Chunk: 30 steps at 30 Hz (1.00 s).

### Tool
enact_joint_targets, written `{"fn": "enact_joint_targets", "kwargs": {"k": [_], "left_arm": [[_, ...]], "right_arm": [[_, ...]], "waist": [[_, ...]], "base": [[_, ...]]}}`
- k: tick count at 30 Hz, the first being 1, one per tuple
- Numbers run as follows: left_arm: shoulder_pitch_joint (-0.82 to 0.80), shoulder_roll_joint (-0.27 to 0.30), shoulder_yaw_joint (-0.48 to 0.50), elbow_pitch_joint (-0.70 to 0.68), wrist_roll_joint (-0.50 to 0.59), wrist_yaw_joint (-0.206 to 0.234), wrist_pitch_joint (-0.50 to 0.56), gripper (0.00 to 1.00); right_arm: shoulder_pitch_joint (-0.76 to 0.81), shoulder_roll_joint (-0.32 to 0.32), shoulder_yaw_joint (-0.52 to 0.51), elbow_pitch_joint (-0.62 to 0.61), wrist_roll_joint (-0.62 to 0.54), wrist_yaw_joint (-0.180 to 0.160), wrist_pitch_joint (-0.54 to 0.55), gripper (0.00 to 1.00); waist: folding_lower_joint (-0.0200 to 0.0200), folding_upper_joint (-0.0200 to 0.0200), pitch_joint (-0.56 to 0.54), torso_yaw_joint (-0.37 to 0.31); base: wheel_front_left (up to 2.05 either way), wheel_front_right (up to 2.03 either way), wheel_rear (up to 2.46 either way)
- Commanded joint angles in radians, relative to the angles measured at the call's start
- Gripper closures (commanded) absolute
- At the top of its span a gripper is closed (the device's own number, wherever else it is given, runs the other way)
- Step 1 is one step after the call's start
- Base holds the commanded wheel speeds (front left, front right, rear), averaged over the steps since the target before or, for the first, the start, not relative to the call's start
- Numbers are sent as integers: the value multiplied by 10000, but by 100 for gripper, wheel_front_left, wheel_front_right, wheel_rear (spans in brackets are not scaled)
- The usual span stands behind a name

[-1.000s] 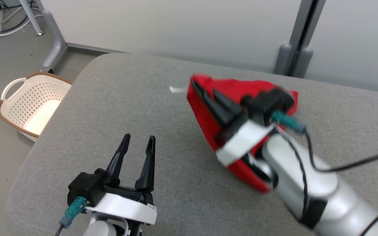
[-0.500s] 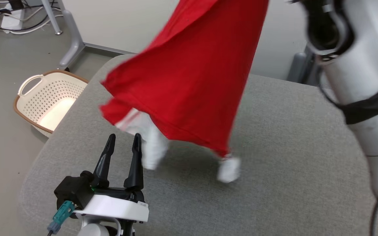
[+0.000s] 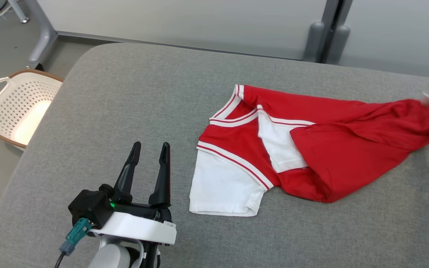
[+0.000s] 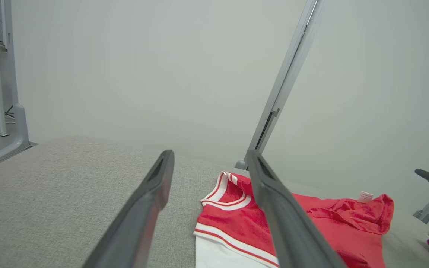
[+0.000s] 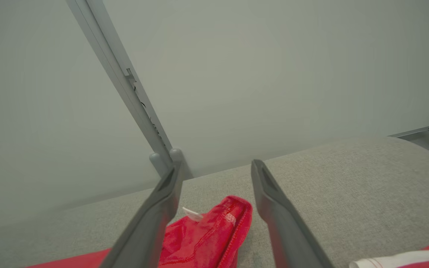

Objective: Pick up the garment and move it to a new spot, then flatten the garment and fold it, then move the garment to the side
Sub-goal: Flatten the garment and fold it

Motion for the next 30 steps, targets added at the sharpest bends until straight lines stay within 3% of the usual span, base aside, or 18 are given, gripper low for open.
{"fn": "enact_joint_targets", "kwargs": {"k": [1, 5, 9, 14, 19, 21, 25, 30], "left_arm": [[-184, 38, 6, 21, 31, -44, -17, 0], [-310, 33, 15, 49, 78, -67, -19, 0], [-324, 36, 109, 85, 168, -78, -19, 0], [-365, 34, 265, 3, 290, -116, -17, 0], [-359, 33, 410, -104, 380, -170, -17, 0], [-305, 31, 432, -116, 435, -207, -17, 0], [-271, 33, 370, -78, 512, -278, -17, 0], [-124, 34, 334, -37, 496, -286, -17, 0]], "right_arm": [[278, -47, -36, 378, -139, 6, -132, 0], [719, -45, 14, 681, -496, 4, -385, 0], [819, 200, 83, -19, -708, 6, -528, 0], [1362, 468, -375, -2701, -1093, 4, -535, 0], [2938, 1125, -1213, -5599, -1733, 4, -527, 0], [3865, 1693, -1430, -6366, -1567, 6, -521, 0], [5507, 2194, -1552, -7897, -1940, 4, -522, 0], [7015, 2836, -1907, -8873, -2237, 4, -523, 0]], "waist": [[0, 0, 168, -177], [0, 0, 254, -399], [0, 0, 211, -678], [0, 0, 27, -1054], [0, 0, -205, -1384], [0, 0, -293, -1501], [0, 0, -305, -1662], [0, 0, -292, -1782]], "base": [[0, 0, 0], [0, 0, 0], [0, 0, 0], [0, 0, 0], [0, 0, 0], [0, 0, 0], [0, 0, 0], [0, 0, 0]]}}
